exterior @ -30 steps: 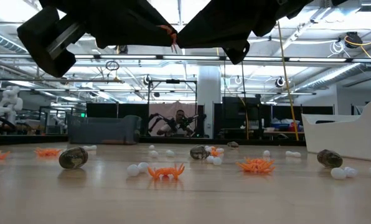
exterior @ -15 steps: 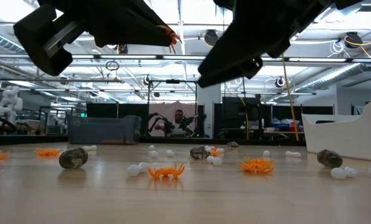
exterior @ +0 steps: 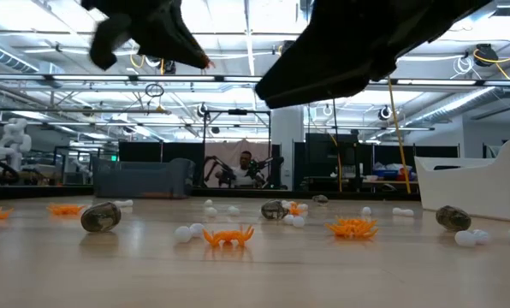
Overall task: Sort Halloween decoration
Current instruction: Put the orange spider toy into the black bin
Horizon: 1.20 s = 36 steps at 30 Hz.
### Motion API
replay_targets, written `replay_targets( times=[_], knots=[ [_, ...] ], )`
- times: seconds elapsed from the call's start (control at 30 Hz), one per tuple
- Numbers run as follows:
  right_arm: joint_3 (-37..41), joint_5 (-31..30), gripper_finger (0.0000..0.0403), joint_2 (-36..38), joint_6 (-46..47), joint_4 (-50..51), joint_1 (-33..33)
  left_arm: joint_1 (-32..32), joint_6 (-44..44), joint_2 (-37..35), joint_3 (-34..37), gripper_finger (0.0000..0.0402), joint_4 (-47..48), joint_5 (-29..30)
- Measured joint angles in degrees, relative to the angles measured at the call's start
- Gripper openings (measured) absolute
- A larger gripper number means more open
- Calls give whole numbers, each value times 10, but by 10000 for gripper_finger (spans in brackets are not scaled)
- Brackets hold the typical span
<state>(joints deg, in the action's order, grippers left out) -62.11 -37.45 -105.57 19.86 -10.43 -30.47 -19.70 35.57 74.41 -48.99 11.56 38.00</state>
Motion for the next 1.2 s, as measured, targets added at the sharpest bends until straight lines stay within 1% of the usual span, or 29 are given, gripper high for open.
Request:
replay_targets(
  times=[0.1,0.23,0.3,0.37,0.47,0.57,0.67,0.77,0.87,0.97,1.1,1.2],
  knots=[
    [0,1,199,-22,-18,-52,0,61,-22,-46,0,6,46,16],
    [0,2,199,-49,-42,-111,0,163,-23,-82,0,6,85,14],
    [0,3,199,-59,-45,-131,0,219,-24,-88,0,6,94,0],
    [0,14,199,-63,-43,-138,0,275,-40,-89,0,6,107,-31],
    [0,31,199,-66,-35,-146,0,351,-114,-85,0,6,111,-83],
    [0,31,199,-66,-24,-146,-4,406,-204,-76,0,6,124,-96],
    [0,31,199,-66,-25,-146,-8,443,-262,-66,0,6,133,-97],
    [0,31,199,-66,-25,-146,-9,465,-305,-50,0,6,136,-99],
    [0,31,199,-66,-26,-146,-8,475,-336,-30,0,6,136,-102],
    [0,31,199,-66,-27,-146,-8,478,-345,-7,0,6,136,-115],
    [0,31,199,-66,-26,-146,-8,481,-382,19,0,6,137,-167],
    [0,31,199,-66,-26,-146,-8,485,-414,31,0,6,145,-186]
  ],
)
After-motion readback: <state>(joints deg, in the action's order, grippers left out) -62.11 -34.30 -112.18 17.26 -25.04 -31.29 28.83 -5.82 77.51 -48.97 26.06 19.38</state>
